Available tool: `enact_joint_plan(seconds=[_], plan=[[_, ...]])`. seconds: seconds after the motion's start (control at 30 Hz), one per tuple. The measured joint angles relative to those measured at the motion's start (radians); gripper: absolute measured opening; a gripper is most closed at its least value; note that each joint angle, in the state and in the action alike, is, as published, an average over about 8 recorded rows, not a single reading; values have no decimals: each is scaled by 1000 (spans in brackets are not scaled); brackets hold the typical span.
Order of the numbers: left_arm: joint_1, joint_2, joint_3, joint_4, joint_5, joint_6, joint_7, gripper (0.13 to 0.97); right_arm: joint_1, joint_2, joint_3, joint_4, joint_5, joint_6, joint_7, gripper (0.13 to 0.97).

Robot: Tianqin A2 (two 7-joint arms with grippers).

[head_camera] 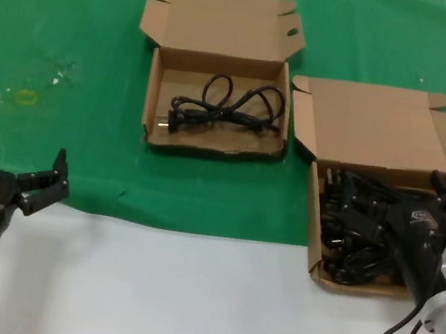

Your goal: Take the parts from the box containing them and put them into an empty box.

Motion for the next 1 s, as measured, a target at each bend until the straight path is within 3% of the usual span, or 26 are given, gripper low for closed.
enact_joint_plan(seconds=[1.0], plan=[[0,0,0,0,0,0,0,966,0,0,0,0,0,0,0,966]])
